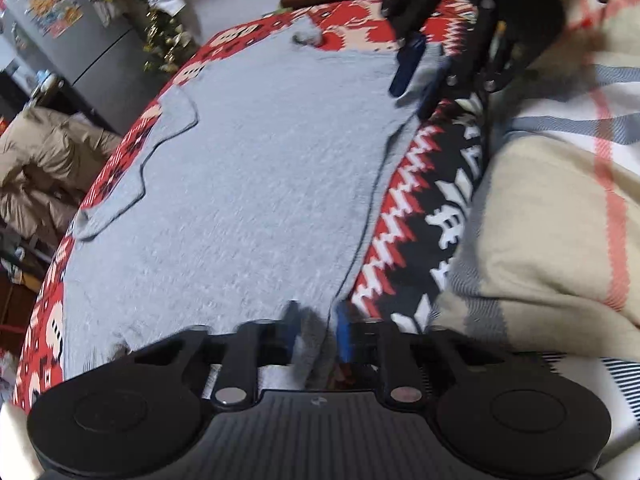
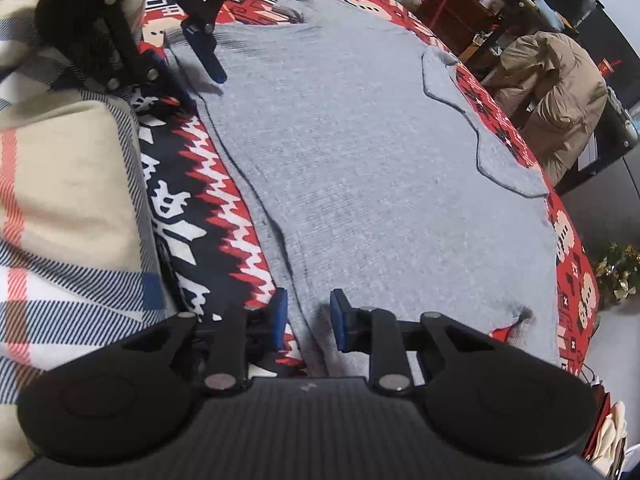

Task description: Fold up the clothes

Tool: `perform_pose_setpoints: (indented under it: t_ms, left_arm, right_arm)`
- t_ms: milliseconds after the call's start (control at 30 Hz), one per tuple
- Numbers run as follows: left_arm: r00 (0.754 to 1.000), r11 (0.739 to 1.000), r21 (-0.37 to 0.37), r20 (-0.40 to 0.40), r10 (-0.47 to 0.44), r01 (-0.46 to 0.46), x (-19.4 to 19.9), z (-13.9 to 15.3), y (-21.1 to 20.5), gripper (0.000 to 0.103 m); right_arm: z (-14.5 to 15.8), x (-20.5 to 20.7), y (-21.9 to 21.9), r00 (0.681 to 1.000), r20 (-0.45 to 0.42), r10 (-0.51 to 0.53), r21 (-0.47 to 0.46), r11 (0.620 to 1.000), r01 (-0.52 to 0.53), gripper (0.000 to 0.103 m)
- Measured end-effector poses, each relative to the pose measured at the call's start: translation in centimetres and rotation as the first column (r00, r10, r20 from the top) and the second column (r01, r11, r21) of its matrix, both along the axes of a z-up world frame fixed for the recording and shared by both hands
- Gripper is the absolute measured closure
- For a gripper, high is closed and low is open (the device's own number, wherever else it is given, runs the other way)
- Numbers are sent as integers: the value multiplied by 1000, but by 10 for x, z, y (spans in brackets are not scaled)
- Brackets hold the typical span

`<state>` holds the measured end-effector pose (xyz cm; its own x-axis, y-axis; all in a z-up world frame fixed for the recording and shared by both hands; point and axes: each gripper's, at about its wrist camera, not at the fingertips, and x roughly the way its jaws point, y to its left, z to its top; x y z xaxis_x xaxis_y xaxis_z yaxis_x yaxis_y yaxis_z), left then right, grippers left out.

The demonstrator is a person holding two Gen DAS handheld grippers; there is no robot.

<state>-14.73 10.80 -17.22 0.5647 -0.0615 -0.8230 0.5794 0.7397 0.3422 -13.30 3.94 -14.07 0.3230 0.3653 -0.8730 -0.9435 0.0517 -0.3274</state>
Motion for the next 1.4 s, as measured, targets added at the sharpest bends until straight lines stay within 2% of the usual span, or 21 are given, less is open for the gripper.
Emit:
perform_pose_setpoints:
  t_ms: [200, 333, 400, 533, 600, 767, 833, 900, 1033, 1133, 1300, 1367, 1400]
  left_arm:
    - [995, 995, -65, 58, 85, -81, 1, 13, 10, 100]
    - [975, 968, -174, 101, 200, -181, 7, 35, 27, 100]
    - [965, 952, -216, 97, 243, -218, 12, 41, 33, 100]
    - [956, 932, -261, 84, 282, -252, 19, 46, 38, 100]
    - [955, 927, -274, 80, 286, -255, 19, 47, 37, 100]
    - [955, 925, -281, 74, 286, -255, 19, 46, 38, 100]
    - [954, 922, -289, 70, 290, -259, 19, 46, 39, 100]
    - [953, 918, -296, 69, 296, -264, 19, 46, 41, 100]
    - [951, 916, -297, 67, 303, -271, 20, 45, 43, 100]
    - [948, 915, -292, 70, 310, -277, 19, 44, 45, 100]
    - [946, 919, -271, 70, 316, -287, 19, 39, 44, 100]
    - [947, 922, -260, 68, 313, -286, 18, 37, 42, 100]
    - [948, 924, -254, 68, 310, -284, 17, 35, 41, 100]
  right_arm:
    - [5, 4, -12, 999, 14, -34, 35, 999, 34, 78]
    - [10, 4, -20, 999, 16, -30, 54, 998, 29, 76]
    - [9, 1, -19, 1000, 20, -19, 52, 998, 18, 74]
    - [1, -8, -7, 999, 41, 16, 38, 999, -18, 70]
    - [-1, -10, 3, 999, 38, 2, 59, 998, -4, 67]
    - [-7, -16, 33, 998, 31, -62, 119, 991, 58, 63]
    - [-11, -24, 40, 997, 62, -53, 131, 990, 45, 57]
    - [-16, -32, 47, 995, 93, -44, 142, 989, 30, 55]
    - [-19, -30, 44, 981, 167, -95, 132, 989, 74, 55]
    - [-17, -24, 31, 974, 186, -131, 102, 988, 113, 56]
    - [-6, -6, 1, 971, 139, -193, 95, 979, 181, 57]
    - [-4, 0, -8, 967, 131, -218, 96, 974, 206, 62]
    - [-3, 1, -11, 967, 124, -222, 96, 973, 211, 71]
